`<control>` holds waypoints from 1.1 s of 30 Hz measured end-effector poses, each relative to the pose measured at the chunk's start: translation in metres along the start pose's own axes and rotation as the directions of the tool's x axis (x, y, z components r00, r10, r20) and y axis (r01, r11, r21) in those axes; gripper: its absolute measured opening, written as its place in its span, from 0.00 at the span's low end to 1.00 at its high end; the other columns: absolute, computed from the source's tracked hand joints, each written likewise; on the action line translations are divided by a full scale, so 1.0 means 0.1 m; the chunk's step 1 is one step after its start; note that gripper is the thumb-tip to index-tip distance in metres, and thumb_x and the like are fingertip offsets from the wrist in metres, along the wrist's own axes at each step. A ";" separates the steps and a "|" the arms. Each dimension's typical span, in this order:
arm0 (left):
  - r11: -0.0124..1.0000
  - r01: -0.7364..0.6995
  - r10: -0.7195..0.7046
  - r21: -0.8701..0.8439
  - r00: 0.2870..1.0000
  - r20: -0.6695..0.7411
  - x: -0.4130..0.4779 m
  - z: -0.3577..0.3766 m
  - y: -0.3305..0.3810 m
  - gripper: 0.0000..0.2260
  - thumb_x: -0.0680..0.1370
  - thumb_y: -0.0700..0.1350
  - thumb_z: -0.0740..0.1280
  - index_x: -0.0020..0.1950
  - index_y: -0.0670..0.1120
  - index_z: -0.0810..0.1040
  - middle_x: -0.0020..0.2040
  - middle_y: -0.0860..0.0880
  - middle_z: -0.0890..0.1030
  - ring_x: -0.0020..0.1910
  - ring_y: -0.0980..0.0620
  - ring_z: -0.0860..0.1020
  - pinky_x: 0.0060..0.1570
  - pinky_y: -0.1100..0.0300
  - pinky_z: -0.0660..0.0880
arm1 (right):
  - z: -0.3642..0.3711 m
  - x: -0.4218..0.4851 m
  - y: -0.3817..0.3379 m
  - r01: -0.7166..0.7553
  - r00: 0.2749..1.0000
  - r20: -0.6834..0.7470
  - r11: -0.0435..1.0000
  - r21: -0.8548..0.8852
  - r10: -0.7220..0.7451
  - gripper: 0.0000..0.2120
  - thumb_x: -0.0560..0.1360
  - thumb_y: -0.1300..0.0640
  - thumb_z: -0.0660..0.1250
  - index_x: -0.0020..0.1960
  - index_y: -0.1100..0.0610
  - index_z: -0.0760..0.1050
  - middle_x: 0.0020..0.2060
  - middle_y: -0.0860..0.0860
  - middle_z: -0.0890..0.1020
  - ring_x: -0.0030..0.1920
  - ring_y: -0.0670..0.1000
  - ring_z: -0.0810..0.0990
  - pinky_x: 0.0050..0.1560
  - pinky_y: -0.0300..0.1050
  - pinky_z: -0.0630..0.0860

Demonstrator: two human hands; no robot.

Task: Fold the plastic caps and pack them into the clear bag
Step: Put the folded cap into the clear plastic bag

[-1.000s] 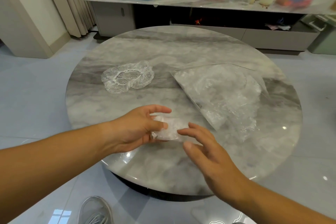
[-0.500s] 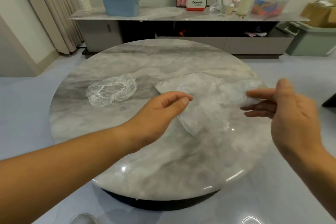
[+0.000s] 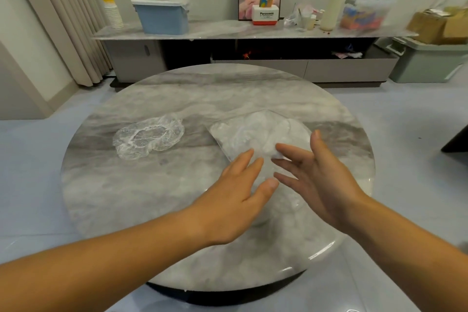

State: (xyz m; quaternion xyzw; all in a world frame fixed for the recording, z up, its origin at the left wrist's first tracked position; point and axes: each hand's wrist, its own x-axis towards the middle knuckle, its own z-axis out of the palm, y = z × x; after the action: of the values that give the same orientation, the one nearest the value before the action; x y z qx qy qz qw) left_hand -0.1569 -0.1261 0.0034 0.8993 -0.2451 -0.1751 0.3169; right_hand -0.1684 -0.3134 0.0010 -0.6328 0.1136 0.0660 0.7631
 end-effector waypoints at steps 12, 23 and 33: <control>0.971 -0.124 0.118 -0.206 0.992 -0.043 -0.01 -0.11 -0.18 0.28 0.83 0.62 0.53 0.82 0.57 0.50 0.73 0.75 0.50 0.72 0.78 0.48 0.75 0.69 0.53 | 0.46 0.47 -0.11 0.113 0.989 0.093 0.992 0.051 -0.117 0.56 0.60 0.22 0.64 0.77 0.58 0.67 0.71 0.48 0.75 0.69 0.44 0.76 0.70 0.51 0.73; 0.948 -0.063 0.074 -0.313 0.997 0.024 -0.06 -0.18 -0.46 0.35 0.75 0.66 0.52 0.81 0.54 0.57 0.79 0.64 0.54 0.65 0.86 0.48 0.61 0.85 0.48 | 0.62 0.91 -0.14 0.065 0.998 -0.009 0.978 0.197 -0.065 0.52 0.67 0.27 0.63 0.78 0.61 0.63 0.77 0.55 0.67 0.75 0.53 0.68 0.66 0.52 0.72; 0.965 -0.082 0.088 -0.247 0.996 0.016 -0.03 -0.16 -0.52 0.40 0.74 0.74 0.51 0.82 0.57 0.53 0.79 0.67 0.50 0.71 0.79 0.46 0.68 0.77 0.47 | 0.56 0.76 -0.12 0.123 0.984 -0.164 0.931 0.343 -0.069 0.24 0.78 0.45 0.68 0.64 0.63 0.75 0.62 0.61 0.75 0.61 0.60 0.82 0.68 0.53 0.76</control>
State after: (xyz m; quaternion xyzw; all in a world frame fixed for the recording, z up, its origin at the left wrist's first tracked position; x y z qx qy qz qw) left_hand -0.1350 -0.0810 -0.0187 0.8392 -0.2640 -0.2026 0.4301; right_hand -0.0873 -0.2642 0.0026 -0.4943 0.1491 -0.0402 0.8555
